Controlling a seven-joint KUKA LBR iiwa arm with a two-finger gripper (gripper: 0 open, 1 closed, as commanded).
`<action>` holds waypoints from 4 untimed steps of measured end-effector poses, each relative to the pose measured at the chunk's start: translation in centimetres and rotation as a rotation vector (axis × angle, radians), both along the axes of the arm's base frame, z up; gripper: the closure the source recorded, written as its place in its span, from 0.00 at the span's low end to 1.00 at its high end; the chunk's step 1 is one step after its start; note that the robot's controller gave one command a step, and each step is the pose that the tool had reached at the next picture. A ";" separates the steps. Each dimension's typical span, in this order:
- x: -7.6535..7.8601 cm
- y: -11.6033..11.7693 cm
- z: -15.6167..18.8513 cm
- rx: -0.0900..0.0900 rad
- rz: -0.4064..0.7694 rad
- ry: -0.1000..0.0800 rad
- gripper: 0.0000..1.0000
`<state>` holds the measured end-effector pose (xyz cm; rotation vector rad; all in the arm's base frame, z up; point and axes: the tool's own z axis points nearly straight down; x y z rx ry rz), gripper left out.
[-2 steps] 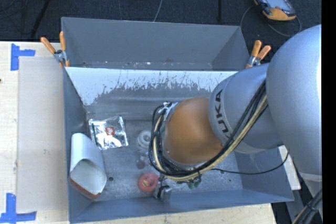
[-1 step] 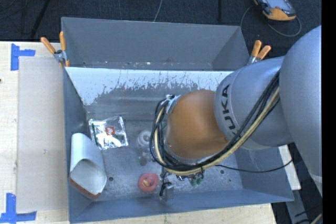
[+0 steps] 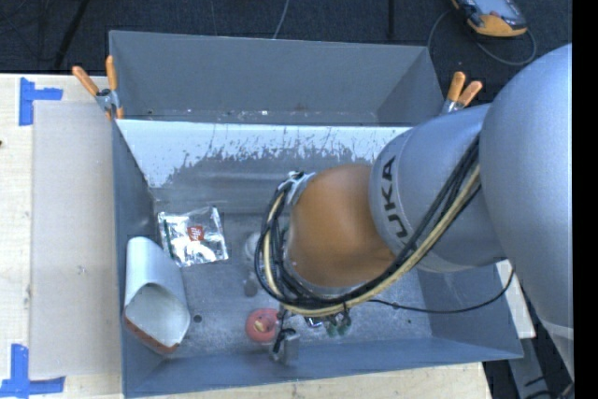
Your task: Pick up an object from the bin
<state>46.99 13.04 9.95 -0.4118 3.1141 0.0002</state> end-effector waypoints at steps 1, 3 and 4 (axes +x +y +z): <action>0.7 -2.6 -2.9 0.003 -0.037 -0.014 0.00; 0.5 0.2 -2.7 0.003 0.036 -0.013 1.00; 0.6 0.2 0.8 0.000 0.031 -0.002 1.00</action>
Offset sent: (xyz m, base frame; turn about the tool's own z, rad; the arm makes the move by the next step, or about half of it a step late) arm 0.0019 -0.0259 -0.0295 0.0310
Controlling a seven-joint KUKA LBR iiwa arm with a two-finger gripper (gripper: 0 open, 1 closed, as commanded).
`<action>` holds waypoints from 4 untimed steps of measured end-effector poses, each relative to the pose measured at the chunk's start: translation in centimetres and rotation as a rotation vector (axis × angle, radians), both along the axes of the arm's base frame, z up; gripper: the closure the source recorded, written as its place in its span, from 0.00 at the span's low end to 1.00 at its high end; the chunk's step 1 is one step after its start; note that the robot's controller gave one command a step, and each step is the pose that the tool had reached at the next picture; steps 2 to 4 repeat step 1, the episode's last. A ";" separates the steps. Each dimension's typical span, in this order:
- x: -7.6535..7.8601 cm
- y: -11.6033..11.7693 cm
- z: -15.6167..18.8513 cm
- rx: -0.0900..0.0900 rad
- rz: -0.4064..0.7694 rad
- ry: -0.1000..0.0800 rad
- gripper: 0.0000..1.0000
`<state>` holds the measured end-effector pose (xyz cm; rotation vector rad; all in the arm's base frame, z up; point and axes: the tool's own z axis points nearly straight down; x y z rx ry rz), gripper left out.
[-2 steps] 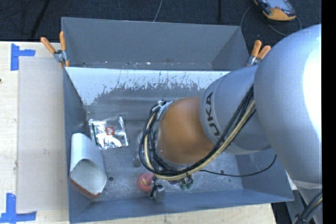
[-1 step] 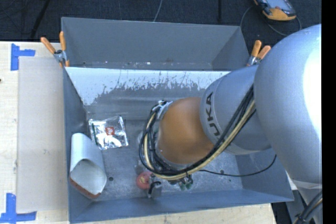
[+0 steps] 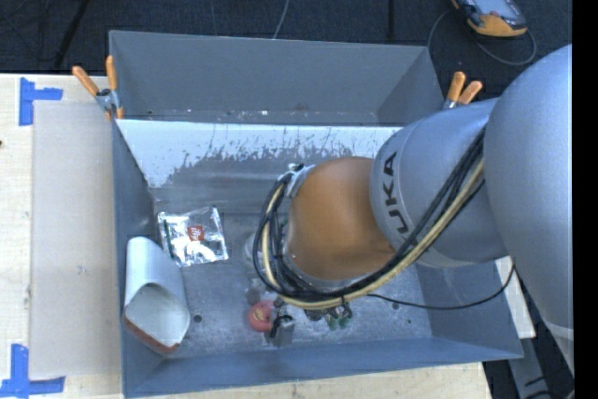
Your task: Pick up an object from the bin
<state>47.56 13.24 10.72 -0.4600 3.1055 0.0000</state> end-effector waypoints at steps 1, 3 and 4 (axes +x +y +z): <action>0.1 0.1 3.4 0.000 -0.004 0.000 1.00; 0.1 0.1 3.4 0.000 -0.004 0.000 1.00; 0.1 0.1 3.4 0.000 -0.004 0.000 1.00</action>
Offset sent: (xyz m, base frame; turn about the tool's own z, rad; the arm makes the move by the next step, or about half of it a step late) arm 0.0000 0.0002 0.0323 0.0000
